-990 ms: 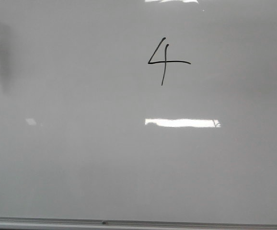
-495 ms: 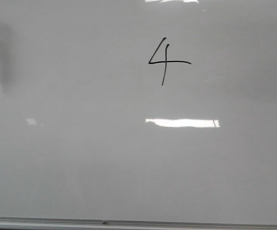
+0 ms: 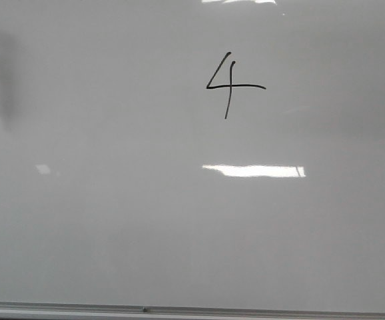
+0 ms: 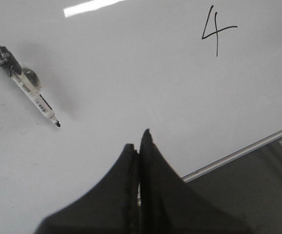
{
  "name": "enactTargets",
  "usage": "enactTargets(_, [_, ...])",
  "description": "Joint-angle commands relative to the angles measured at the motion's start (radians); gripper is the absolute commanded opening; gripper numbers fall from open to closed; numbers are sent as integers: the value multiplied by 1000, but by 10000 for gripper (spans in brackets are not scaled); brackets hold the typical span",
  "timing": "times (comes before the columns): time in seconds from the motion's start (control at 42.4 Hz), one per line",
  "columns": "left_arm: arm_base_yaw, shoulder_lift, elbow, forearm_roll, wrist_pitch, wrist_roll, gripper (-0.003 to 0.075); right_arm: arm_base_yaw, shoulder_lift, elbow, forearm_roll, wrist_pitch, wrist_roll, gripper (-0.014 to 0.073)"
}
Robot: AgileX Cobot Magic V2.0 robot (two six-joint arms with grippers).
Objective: Write number 4 on whiteboard
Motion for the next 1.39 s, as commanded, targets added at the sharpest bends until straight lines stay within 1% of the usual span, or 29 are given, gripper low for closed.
enactTargets(0.0, [-7, -1, -34, 6, -67, 2, -20, -7, 8, -31, -2, -61, 3, -69])
enactTargets(0.354, [-3, -2, -31, 5, -73, 2, -20, -7, 8, -31, -2, -60, 3, -69])
enactTargets(0.472, [84, -20, 1, -20, -97, 10, -20, -7, 8, -31, -2, -59, 3, -69])
enactTargets(0.495, [110, -32, 14, -42, -129, 31, -20, -7, 8, -31, -2, -58, 3, -69])
enactTargets(0.637, [239, -133, 170, -298, -384, 403, -20, -7, 8, -31, -2, -57, 3, -69])
enactTargets(0.66, [266, -150, 203, -328, -423, 429, -20, -7, 8, -31, -2, -57, 3, -69])
enactTargets(0.731, [340, -208, 283, -350, -478, 432, -20, -7, 8, -31, -2, -57, 3, -69])
enactTargets(0.849, [473, -314, 417, -376, -524, 432, -20, -7, 8, -31, -2, -57, 3, -69])
enactTargets(0.943, [552, -409, 519, -376, -565, 432, -20, -7, 8, -31, -2, -57, 3, -69])
enactTargets(1.085, [599, -537, 662, -376, -652, 432, -20, -7, 8, -31, -2, -57, 3, -69])
enactTargets(1.273, [599, -662, 779, -377, -718, 432, -20, -7, 8, -31, -2, -57, 3, -69])
enactTargets(1.32, [599, -679, 804, -382, -739, 419, -20, -7, 8, -31, -2, -57, 3, -69])
enactTargets(1.368, [599, -692, 823, -362, -748, 369, -20, -7, 8, -31, -2, -57, 3, -69])
